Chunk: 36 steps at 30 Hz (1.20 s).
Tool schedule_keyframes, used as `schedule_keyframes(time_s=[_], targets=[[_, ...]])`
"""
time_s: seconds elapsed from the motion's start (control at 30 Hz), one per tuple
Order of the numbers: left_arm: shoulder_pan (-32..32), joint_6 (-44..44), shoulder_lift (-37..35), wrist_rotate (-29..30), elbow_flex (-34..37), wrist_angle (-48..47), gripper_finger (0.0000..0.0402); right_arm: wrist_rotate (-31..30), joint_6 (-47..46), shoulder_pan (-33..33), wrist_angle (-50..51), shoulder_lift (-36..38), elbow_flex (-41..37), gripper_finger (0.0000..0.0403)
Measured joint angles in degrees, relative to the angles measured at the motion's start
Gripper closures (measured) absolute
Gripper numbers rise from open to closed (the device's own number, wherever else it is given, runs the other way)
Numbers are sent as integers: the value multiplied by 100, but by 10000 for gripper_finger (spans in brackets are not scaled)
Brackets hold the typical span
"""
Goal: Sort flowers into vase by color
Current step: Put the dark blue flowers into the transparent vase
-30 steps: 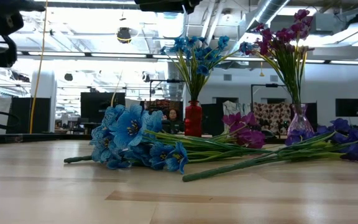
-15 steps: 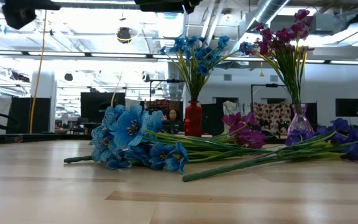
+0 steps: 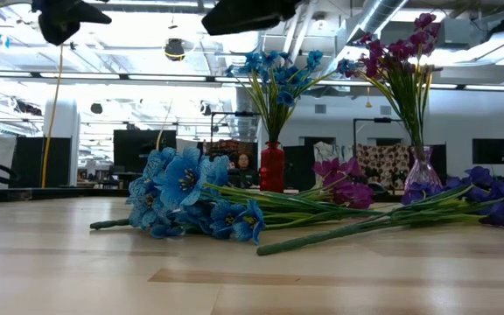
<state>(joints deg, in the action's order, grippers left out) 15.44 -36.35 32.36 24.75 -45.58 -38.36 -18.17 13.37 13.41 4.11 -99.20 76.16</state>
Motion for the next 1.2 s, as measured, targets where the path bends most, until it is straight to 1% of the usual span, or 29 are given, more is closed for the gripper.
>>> schedule_keyframes(time_s=[0.2,0.37,0.53,0.6,0.73,0.87,1.03,1.13,1.2], targets=[[-389,448,-26,-39,0,109,262,-2,2,78,171,0,0,173],[-621,791,-25,-85,0,420,262,-3,4,100,194,0,0,173],[-921,1206,20,-697,0,800,262,-15,4,113,273,0,0,173],[-1055,1330,124,-836,0,931,262,-13,4,139,397,0,0,173],[-1377,1531,412,-1118,0,1029,262,-11,-46,230,840,0,0,173],[-1695,1646,737,-1365,0,1117,262,-4,-466,277,1604,0,0,173],[-1965,1645,1045,-1355,0,1111,262,-2,-1207,257,2562,0,0,173],[-2058,1686,1187,-1272,0,1112,262,6,-1479,257,2953,0,0,173],[-2099,1689,1274,-1158,0,1098,262,34,-1611,257,3041,0,-43,173]])
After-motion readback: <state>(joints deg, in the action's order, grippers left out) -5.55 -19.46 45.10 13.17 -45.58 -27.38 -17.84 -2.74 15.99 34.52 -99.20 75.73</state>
